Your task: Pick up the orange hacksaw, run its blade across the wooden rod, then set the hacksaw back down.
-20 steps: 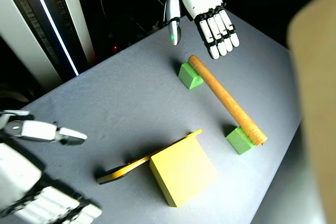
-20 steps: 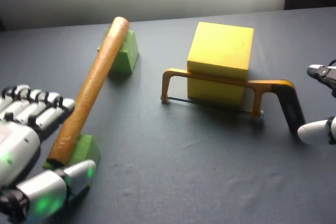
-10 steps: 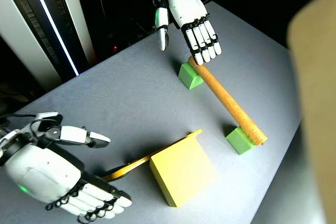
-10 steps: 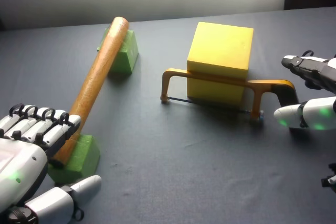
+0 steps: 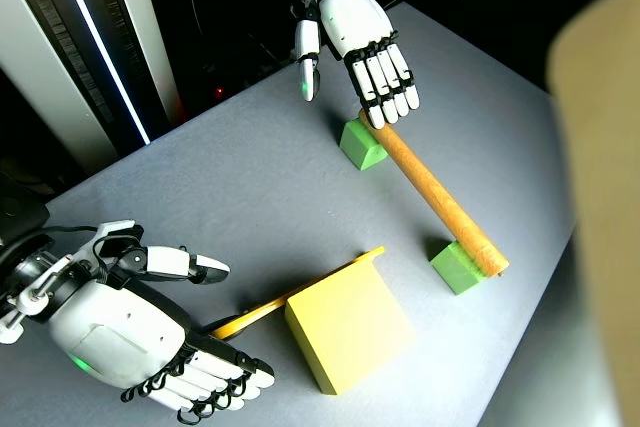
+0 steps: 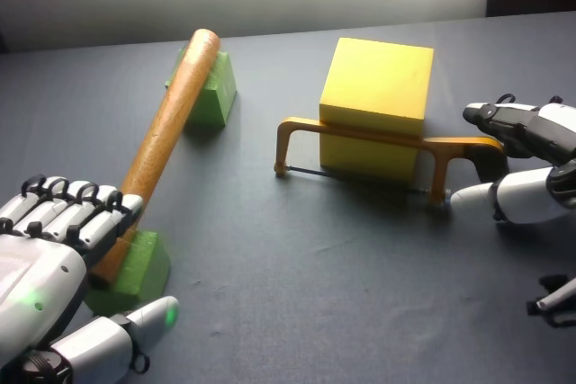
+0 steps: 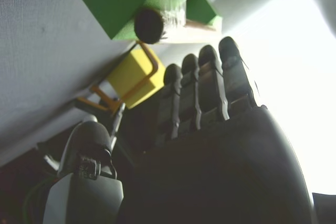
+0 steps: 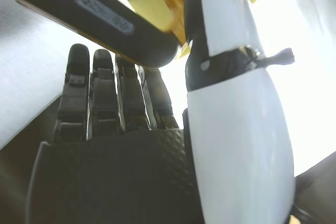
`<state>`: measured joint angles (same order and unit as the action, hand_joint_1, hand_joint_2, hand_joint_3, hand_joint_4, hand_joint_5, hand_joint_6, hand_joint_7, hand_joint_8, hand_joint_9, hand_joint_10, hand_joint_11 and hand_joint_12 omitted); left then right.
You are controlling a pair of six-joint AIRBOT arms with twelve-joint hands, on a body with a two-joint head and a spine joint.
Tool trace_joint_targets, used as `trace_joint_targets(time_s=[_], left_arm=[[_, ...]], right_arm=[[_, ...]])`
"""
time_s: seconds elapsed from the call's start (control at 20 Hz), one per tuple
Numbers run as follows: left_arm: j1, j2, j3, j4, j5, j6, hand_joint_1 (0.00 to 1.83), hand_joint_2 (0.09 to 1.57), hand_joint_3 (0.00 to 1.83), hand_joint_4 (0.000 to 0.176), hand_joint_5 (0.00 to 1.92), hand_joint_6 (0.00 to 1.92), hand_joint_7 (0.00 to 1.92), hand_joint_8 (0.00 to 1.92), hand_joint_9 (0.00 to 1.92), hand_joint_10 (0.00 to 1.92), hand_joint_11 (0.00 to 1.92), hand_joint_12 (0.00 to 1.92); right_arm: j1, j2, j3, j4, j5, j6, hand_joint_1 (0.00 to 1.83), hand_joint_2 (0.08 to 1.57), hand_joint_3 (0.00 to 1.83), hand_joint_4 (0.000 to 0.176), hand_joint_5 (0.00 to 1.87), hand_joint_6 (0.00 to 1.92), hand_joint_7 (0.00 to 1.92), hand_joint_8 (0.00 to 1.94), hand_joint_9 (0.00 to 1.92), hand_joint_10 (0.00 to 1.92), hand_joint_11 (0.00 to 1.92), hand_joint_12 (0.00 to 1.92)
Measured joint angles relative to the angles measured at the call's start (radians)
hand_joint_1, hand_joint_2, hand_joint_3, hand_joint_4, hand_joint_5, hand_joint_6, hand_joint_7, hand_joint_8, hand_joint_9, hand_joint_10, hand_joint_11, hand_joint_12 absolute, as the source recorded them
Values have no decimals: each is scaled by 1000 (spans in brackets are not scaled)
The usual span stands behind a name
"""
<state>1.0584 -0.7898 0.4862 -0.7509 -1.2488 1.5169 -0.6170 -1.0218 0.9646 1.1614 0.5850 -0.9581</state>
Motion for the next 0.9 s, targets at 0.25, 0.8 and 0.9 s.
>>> trace_joint_targets(time_s=[0.25, 0.8, 0.9], left_arm=[[4, 0, 0, 0, 1, 0, 0, 1266, 0, 0, 182, 4, 164, 4, 123, 3, 0, 218], [47, -8, 4, 0, 0, -12, 0, 1263, 1, 0, 155, 4, 136, 4, 90, 3, 0, 125], [55, -17, 4, -3, 0, -16, 0, 1264, 1, 0, 153, 1, 136, 2, 93, 2, 0, 148]], right_arm=[[8, -37, 34, 27, -12, 0, 1160, 1004, 15, 0, 221, 12, 189, 13, 154, 13, 0, 543], [29, -63, 50, 27, -11, -7, 1171, 1018, 0, 0, 448, 12, 439, 11, 394, 24, 0, 1014], [29, -68, 56, 27, -15, -8, 1168, 1017, 0, 0, 529, 14, 544, 13, 498, 32, 29, 1096]])
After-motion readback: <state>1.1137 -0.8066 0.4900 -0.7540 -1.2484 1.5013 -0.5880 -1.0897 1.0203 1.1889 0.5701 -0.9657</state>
